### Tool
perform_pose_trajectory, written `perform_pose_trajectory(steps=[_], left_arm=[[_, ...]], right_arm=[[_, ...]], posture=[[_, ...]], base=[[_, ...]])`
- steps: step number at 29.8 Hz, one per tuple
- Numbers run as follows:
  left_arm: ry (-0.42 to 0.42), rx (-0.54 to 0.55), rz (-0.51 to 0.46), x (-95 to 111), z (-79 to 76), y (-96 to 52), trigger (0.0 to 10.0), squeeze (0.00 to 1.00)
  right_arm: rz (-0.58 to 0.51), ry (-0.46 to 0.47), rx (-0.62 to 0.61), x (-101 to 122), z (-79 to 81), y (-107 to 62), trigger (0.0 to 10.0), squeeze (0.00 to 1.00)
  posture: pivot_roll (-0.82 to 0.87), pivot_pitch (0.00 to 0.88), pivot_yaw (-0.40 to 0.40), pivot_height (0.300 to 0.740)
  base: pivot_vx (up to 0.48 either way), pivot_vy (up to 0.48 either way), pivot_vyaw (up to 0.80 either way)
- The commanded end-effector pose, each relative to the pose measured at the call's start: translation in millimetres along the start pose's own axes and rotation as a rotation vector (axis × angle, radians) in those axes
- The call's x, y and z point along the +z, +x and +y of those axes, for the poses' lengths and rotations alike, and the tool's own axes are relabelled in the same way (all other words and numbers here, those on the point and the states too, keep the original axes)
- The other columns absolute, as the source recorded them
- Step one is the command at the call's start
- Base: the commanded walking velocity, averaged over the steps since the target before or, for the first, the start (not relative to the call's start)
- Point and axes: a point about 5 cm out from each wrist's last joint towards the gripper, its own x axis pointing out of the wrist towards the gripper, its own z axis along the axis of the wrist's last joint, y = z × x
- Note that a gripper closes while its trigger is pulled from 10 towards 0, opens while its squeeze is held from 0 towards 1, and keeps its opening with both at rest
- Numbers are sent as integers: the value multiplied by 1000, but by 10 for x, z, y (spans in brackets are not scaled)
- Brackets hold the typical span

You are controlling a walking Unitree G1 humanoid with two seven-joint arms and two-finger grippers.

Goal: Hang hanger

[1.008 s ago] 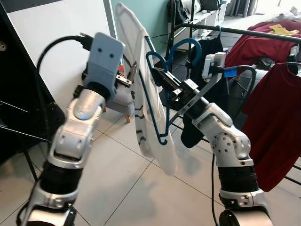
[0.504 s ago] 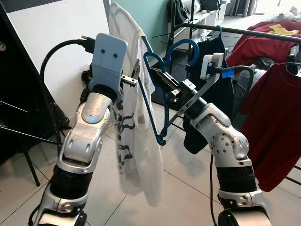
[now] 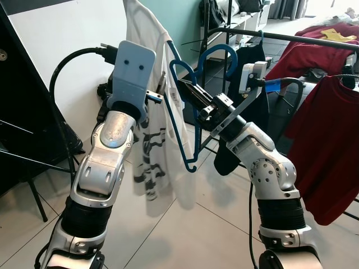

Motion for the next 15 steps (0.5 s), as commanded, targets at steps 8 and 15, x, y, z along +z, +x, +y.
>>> perform_pose_trajectory(steps=[8, 15], left_arm=[[47, 62, -2, -4, 104, 107, 0, 0], [29, 44, -26, 37, 68, 147, 431, 0]], right_arm=[[-40, 1, 123, 84, 216, 83, 10000, 0], [-37, 5, 139, 71, 244, 80, 10000, 0]], posture=[[-32, 40, 87, 740], [-35, 37, 91, 740]], base=[[0, 0, 0], [0, 0, 0]])
